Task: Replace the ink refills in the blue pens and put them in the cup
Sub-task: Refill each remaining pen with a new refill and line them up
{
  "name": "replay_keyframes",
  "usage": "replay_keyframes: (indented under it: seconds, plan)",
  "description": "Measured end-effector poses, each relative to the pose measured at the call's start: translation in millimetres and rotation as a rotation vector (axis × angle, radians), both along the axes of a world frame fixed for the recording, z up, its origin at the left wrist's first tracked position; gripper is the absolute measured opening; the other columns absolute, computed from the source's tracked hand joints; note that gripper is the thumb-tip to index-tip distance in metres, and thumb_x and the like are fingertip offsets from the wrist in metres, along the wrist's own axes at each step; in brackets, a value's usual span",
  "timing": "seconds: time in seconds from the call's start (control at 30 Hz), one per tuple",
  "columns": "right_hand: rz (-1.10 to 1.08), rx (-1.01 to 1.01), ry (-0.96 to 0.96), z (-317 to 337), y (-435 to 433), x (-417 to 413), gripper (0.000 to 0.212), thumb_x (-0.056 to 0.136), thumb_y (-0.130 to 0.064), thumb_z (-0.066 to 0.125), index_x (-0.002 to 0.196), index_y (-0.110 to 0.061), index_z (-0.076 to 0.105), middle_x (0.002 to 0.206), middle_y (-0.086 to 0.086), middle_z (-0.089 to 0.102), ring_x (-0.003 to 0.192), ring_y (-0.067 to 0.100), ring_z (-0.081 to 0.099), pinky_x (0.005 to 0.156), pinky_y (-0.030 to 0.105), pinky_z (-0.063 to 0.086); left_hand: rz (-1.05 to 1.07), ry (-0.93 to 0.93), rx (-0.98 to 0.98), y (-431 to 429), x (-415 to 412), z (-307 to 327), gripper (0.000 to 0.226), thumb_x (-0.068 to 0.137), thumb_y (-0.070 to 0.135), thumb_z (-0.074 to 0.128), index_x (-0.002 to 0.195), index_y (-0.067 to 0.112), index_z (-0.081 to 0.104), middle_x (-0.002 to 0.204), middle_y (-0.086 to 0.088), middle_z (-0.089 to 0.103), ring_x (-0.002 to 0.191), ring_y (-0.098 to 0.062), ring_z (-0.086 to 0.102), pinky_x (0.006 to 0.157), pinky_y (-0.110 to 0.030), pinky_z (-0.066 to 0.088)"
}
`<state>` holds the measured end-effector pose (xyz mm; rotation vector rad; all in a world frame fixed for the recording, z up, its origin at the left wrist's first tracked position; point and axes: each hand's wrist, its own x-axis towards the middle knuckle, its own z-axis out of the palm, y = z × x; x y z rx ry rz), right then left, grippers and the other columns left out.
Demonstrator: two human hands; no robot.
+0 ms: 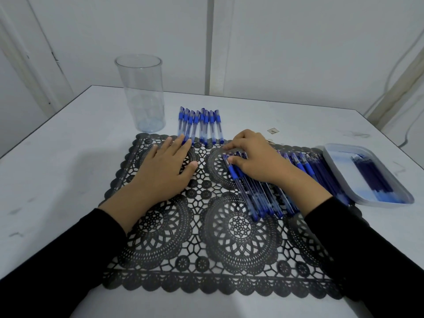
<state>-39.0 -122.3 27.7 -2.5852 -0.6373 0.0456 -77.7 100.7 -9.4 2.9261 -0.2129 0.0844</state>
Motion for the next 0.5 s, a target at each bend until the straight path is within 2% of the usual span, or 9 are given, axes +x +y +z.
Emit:
replay_keyframes:
  seconds: [0.07, 0.2, 0.37, 0.43, 0.5]
  plan:
    - [0.004, -0.017, -0.056, 1.6, 3.6, 0.2, 0.029, 0.097, -0.026, 0.058, 0.124, -0.020, 0.064, 0.118, 0.003, 0.052, 0.116, 0.020, 0.041, 0.097, 0.031, 0.033, -0.009, -0.033, 0.000, -2.4, 3.0, 4.7, 0.062, 0.104, 0.048, 0.025, 0.159, 0.027, 0.005, 0.166, 0.005, -0.003, 0.153, -0.016, -0.003, 0.124, -0.039, 0.001]
    - [-0.093, 0.091, -0.101, 5.3, 13.3, 15.0, 0.023, 0.098, -0.022, 0.056, 0.114, -0.012, 0.069, 0.108, 0.003, 0.068, 0.090, 0.012, 0.054, 0.077, 0.020, 0.035, -0.037, -0.086, -0.039, -7.5, 22.2, 14.1, 0.061, 0.104, 0.045, 0.029, 0.159, 0.024, 0.013, 0.166, 0.002, 0.005, 0.153, -0.019, 0.004, 0.124, -0.040, 0.008]
    - [-0.258, 0.119, -0.116, 2.9, 22.8, 57.2, 0.028, 0.097, -0.024, 0.056, 0.119, -0.011, 0.068, 0.108, 0.007, 0.070, 0.096, 0.017, 0.061, 0.080, 0.018, 0.037, -0.035, -0.122, -0.083, -7.5, 50.3, 17.0, 0.055, 0.105, 0.039, 0.034, 0.157, 0.022, 0.025, 0.165, -0.002, 0.017, 0.152, -0.021, 0.012, 0.122, -0.040, 0.014]
    - [-0.285, 0.113, -0.081, -0.2, 27.0, 70.9, 0.030, 0.097, -0.025, 0.057, 0.121, -0.011, 0.068, 0.113, 0.008, 0.070, 0.092, 0.014, 0.059, 0.081, 0.016, 0.036, -0.024, -0.118, -0.083, -6.9, 56.3, 13.3, 0.055, 0.105, 0.038, 0.034, 0.156, 0.021, 0.026, 0.165, -0.003, 0.018, 0.152, -0.021, 0.013, 0.122, -0.040, 0.014]
    - [-0.290, 0.122, -0.056, -3.1, 33.0, 80.5, 0.030, 0.095, -0.025, 0.059, 0.119, -0.010, 0.069, 0.116, 0.009, 0.069, 0.097, 0.016, 0.061, 0.081, 0.017, 0.038, -0.011, -0.090, -0.105, -6.5, 59.4, 9.1, 0.055, 0.105, 0.038, 0.032, 0.157, 0.021, 0.025, 0.165, -0.002, 0.016, 0.152, -0.020, 0.010, 0.122, -0.037, 0.011]
